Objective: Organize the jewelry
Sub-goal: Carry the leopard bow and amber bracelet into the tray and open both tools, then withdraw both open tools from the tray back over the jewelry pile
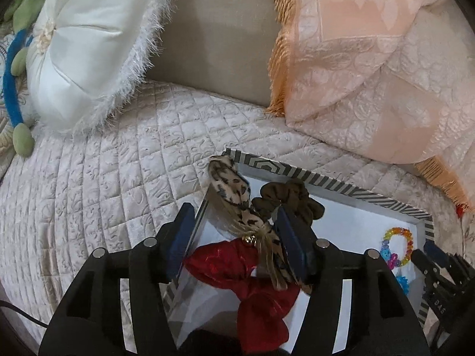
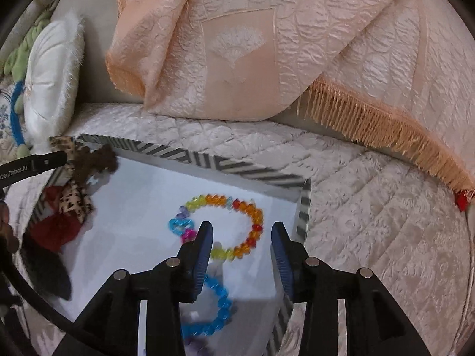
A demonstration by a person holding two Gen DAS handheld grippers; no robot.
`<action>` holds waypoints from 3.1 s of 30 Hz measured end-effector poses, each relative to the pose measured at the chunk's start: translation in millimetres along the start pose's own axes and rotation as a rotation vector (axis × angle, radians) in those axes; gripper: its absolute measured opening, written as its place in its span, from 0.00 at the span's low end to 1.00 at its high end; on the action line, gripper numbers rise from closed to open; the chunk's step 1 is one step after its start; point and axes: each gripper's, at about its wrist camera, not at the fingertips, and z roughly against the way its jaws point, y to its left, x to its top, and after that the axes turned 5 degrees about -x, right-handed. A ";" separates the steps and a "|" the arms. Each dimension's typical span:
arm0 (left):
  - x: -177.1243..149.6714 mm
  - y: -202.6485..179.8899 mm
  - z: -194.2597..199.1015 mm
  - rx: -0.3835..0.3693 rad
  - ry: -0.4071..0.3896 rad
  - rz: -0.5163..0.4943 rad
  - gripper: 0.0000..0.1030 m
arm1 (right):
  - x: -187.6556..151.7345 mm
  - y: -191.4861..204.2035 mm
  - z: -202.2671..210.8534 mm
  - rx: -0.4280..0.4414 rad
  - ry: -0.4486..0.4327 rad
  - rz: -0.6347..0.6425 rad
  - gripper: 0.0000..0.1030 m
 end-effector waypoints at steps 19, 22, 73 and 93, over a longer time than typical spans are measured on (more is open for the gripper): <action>-80.6 -10.6 111.7 0.001 -0.111 -0.070 0.57 | -74.2 49.2 109.7 0.034 -0.088 -0.051 0.38; -94.5 -12.3 126.0 0.005 -0.125 -0.074 0.57 | -85.1 51.0 120.5 0.042 -0.084 -0.067 0.38; -195.1 -2.7 213.0 -0.028 -0.120 -0.069 0.57 | -170.9 69.0 204.4 0.048 -0.102 -0.066 0.38; -192.5 1.3 151.2 -0.128 0.083 -0.021 0.57 | -180.8 65.6 174.2 0.122 -0.036 -0.036 0.38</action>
